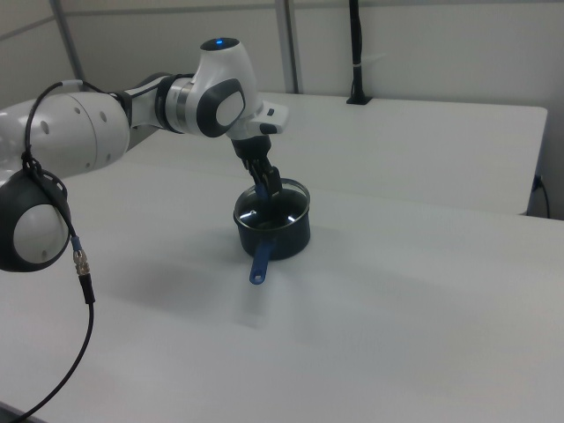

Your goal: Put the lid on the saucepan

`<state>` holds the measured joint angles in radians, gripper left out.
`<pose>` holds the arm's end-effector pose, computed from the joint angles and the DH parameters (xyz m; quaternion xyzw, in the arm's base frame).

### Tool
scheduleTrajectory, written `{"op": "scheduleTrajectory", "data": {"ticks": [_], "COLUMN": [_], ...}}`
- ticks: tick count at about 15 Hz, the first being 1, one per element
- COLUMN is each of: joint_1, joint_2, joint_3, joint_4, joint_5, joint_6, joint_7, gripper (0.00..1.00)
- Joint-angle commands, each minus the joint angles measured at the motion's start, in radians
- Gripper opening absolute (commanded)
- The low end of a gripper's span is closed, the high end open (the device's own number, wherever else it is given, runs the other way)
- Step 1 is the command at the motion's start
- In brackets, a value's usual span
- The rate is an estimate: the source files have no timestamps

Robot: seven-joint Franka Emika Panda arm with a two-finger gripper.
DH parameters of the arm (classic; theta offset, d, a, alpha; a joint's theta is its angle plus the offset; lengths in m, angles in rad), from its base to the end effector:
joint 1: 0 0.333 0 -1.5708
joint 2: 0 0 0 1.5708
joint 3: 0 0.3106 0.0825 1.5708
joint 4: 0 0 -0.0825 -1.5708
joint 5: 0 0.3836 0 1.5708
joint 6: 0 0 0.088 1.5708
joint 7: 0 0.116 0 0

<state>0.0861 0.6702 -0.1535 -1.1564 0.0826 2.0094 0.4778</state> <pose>0.7568 -0.0129 0.4135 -0.9606 0.2614 -0.0942 0.0125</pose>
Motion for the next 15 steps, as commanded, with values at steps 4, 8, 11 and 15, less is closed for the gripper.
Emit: {"op": "scheduleTrajectory", "data": {"ticks": [4, 8, 11, 15], "joint_1": [0.037, 0.038, 0.037, 0.034], "joint_2": [0.003, 0.003, 0.002, -0.006], "joint_3": [-0.018, -0.011, -0.012, -0.014], "joint_4": [0.003, 0.001, 0.003, 0.003], "joint_5": [0.006, -0.010, -0.009, -0.009], "joint_6": [-0.037, -0.051, -0.054, -0.067], "joint_7": [-0.004, 0.004, 0.016, 0.012], "gripper": [0.65, 0.97, 1.00, 1.00]}}
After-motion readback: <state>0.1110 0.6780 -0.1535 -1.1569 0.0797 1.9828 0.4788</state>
